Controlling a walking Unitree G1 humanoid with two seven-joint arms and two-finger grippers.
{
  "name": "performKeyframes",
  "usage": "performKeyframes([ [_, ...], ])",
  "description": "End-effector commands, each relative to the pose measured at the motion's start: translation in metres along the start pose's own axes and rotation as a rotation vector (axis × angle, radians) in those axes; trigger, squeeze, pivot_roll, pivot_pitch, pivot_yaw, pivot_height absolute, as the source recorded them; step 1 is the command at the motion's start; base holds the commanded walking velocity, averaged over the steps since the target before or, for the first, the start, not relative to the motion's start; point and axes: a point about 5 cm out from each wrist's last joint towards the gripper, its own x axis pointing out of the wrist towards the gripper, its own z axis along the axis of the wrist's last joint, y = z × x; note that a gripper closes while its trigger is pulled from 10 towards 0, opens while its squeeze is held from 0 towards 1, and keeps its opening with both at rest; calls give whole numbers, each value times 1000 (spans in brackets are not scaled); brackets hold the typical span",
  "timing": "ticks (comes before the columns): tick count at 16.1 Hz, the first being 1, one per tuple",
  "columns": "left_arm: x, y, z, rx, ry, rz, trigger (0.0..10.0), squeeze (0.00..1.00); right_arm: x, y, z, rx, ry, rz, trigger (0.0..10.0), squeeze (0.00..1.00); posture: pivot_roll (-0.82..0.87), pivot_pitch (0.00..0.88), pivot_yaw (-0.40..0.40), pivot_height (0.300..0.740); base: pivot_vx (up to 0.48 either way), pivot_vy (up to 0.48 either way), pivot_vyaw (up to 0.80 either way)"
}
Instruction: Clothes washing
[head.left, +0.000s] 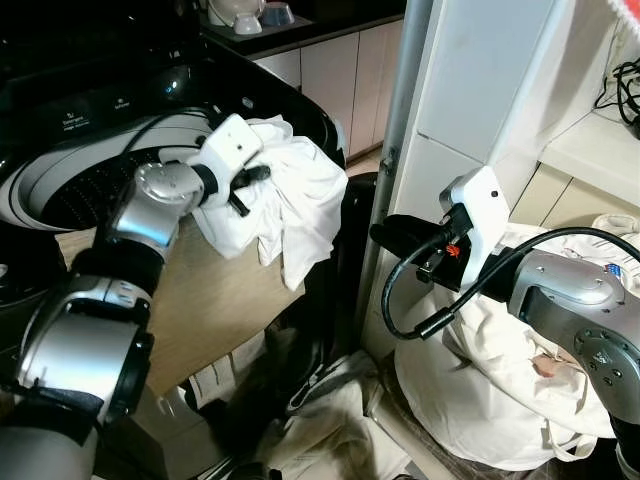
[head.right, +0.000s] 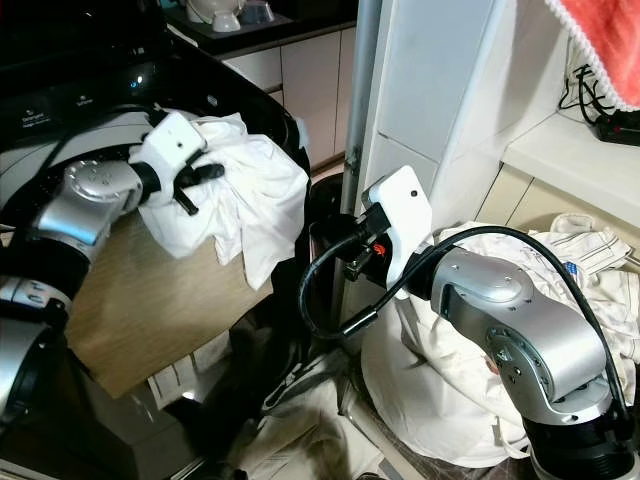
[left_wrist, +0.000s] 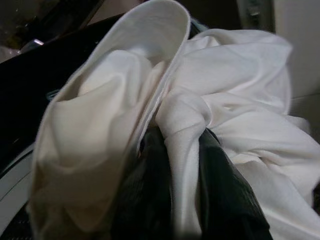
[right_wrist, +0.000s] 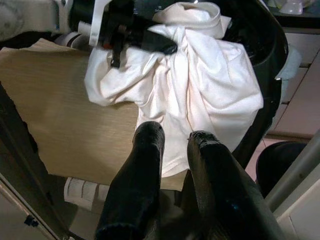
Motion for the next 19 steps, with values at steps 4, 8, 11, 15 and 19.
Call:
performKeyframes([
  [4,-38,83,64,149,-79,399,0,0,0,-1,7,-36,-14,3,10000,0,-72,0,39,740,0,0,0],
  [8,-79,129,121,413,-119,801,0,0,0,-3,9,-35,-37,-29,10000,0,-74,0,52,740,0,0,0],
  [11,-49,105,85,283,38,520,10000,0,0,0,8,-39,-27,-18,10000,0,-73,0,55,740,0,0,0],
  [15,-34,85,53,156,129,369,10000,1000,1,6,4,-42,-8,12,10000,0,-82,0,59,740,0,0,0],
  [19,-41,92,48,157,174,371,10000,1000,1,5,3,-39,2,10,10000,0,-77,0,56,740,0,0,0],
])
